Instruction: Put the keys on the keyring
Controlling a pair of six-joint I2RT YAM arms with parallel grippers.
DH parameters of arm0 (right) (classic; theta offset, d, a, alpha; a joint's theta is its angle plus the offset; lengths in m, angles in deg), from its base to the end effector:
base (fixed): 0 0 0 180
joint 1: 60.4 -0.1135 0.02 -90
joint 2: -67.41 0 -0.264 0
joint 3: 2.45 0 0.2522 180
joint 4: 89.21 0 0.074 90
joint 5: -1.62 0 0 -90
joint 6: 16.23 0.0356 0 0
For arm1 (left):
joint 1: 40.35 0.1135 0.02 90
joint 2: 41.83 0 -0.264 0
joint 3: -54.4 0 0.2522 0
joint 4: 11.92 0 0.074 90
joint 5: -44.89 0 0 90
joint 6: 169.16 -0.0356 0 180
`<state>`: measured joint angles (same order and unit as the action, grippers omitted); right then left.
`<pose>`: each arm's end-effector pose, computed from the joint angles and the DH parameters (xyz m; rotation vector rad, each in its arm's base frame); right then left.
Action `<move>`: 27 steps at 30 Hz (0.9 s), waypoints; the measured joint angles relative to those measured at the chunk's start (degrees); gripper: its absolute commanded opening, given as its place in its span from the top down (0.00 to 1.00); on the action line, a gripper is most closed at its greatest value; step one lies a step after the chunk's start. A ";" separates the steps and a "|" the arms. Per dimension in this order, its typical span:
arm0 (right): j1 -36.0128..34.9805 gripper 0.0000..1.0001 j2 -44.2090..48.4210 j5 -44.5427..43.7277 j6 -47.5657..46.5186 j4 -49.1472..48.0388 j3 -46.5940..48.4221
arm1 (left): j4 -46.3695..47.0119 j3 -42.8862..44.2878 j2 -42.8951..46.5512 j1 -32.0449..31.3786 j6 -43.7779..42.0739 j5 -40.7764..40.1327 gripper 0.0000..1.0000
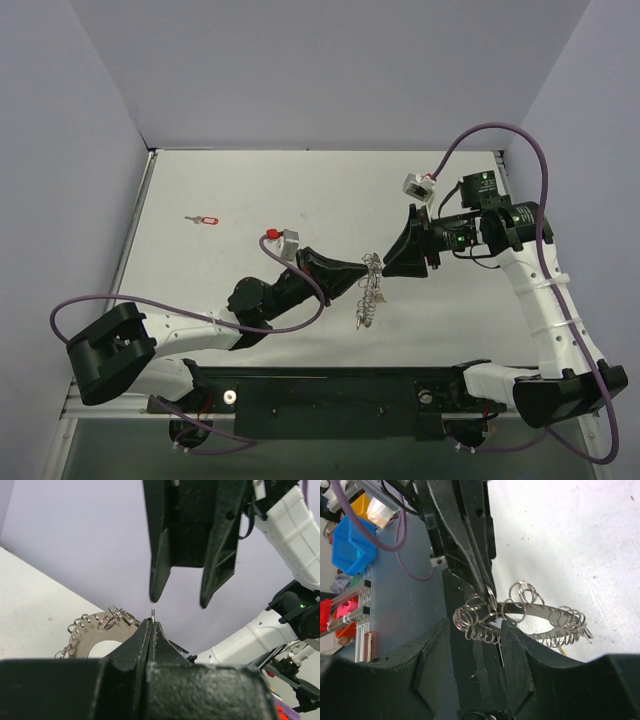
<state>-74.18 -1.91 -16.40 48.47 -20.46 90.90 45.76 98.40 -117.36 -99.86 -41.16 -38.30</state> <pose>0.2032 0.0847 0.4034 -1.1910 1.6159 1.3078 0.1319 -0.2324 0.2854 0.3526 1.2130 -1.5669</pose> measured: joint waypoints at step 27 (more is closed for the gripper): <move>0.20 0.72 -0.33 -2.82 19.15 -15.30 -6.62 | -0.02 0.13 -2.47 0.00 3.80 -3.19 1.00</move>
<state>-73.98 -2.24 -19.22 67.62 -35.76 84.28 45.74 98.53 -119.83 -99.86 -37.35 -41.49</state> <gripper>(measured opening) 0.319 0.022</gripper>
